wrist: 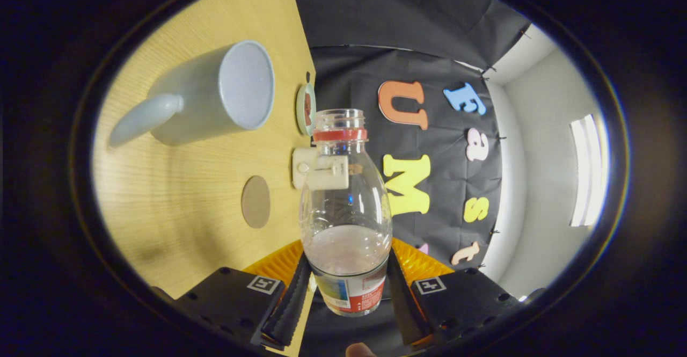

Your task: Take the bottle from table, then pour the juice into the cup, finally place the bottle on the coaster

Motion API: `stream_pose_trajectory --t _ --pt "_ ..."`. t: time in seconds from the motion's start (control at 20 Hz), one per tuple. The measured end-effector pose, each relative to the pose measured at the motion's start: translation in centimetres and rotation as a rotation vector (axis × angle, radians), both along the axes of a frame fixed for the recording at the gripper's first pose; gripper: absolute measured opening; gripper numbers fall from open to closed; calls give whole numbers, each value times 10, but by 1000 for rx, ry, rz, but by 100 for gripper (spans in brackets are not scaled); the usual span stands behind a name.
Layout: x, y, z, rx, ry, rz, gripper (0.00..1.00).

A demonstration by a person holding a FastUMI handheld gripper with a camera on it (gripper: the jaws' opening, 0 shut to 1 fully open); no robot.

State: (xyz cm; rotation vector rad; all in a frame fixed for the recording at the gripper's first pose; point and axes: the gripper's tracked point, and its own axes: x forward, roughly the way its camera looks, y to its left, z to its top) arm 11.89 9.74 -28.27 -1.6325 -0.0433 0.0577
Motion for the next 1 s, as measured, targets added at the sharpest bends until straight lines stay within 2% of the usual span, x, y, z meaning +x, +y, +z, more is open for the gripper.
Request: stream_pose_trajectory --t 0.5,1.0 --pt "1 3 12 -113 -17 17 76" --pt "-1 4 13 -166 -20 33 76"
